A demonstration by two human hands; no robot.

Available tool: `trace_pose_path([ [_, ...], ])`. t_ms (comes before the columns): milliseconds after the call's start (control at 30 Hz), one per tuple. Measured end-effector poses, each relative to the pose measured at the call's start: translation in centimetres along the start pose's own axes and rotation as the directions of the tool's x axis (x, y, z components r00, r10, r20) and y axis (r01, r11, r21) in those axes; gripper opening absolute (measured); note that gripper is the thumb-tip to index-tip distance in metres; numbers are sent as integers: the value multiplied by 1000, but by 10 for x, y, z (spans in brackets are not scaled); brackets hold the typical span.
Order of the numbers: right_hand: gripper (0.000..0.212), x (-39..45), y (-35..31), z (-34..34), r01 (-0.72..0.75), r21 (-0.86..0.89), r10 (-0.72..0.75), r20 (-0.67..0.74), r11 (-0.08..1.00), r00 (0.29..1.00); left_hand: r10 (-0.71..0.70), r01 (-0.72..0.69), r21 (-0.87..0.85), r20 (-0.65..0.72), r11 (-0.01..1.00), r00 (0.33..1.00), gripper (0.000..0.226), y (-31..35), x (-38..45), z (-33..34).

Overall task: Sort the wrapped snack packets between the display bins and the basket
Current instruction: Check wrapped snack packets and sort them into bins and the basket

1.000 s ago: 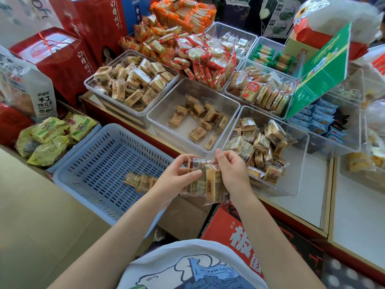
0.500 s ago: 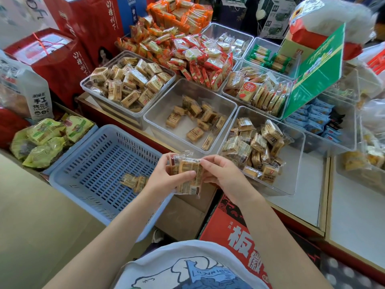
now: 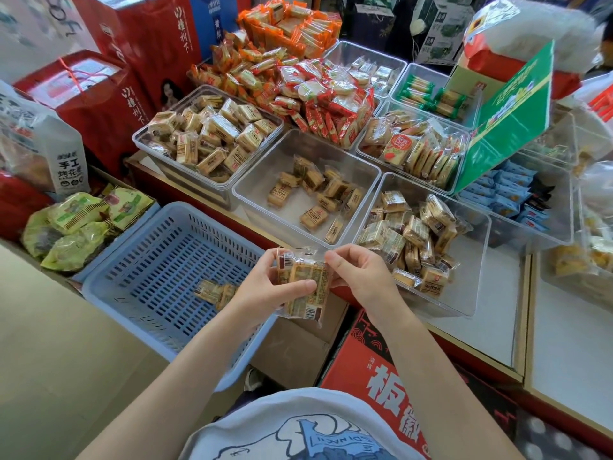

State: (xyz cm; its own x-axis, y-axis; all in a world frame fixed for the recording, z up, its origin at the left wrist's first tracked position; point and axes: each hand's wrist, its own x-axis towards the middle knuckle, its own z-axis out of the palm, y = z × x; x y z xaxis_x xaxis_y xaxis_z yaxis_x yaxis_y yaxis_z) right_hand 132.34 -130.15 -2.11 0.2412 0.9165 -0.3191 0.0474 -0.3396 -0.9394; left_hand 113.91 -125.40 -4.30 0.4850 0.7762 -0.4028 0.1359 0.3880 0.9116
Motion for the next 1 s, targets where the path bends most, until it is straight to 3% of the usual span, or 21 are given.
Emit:
trace_pose_path([
  [133, 15, -1, -1, 8, 15, -80, -11, 51, 997, 999, 17, -20, 66, 44, 998, 999, 65, 1, 2, -2],
  [267, 9, 1, -4, 13, 33, -123, -30, 23, 992, 999, 36, -44, 106, 73, 993, 997, 69, -1, 2, -1],
  [367, 16, 1, -4, 14, 73, -98, -74, -6, 993, 997, 22, -30, 106, 70, 994, 997, 71, -1, 3, -2],
  [500, 17, 1, -2, 18, 68, -11, -69, -71, 998, 995, -98, 61, 245, 140, 968, 985, 75, 3, 7, -10],
  [600, 9, 2, -3, 18, 38, 32, -33, -123, 999, 992, -181, 103, 337, 208, 936, 961, 61, 4, 6, -9],
  [633, 2, 2, -4, 17, 32, 49, -25, -128, 998, 991, -174, 105, 329, 189, 938, 966, 54, 3, 6, -7],
  [733, 27, 6, -5, 8, 23, 81, -14, -112, 996, 994, -200, 193, 168, 27, 967, 979, 54, 0, 6, -3],
  [833, 36, 4, -5, 6, -18, -44, 17, -16, 999, 1000, -274, 270, -50, -106, 962, 956, 52, 2, 12, -3],
  [900, 32, 2, -1, 10, -29, -120, 36, 54, 992, 998, -283, 271, -108, -117, 956, 952, 46, 7, 13, -2],
  [1000, 24, 0, 6, 17, 8, -94, -2, 59, 996, 998, -280, 266, -154, -81, 952, 957, 51, 11, 12, 0],
])
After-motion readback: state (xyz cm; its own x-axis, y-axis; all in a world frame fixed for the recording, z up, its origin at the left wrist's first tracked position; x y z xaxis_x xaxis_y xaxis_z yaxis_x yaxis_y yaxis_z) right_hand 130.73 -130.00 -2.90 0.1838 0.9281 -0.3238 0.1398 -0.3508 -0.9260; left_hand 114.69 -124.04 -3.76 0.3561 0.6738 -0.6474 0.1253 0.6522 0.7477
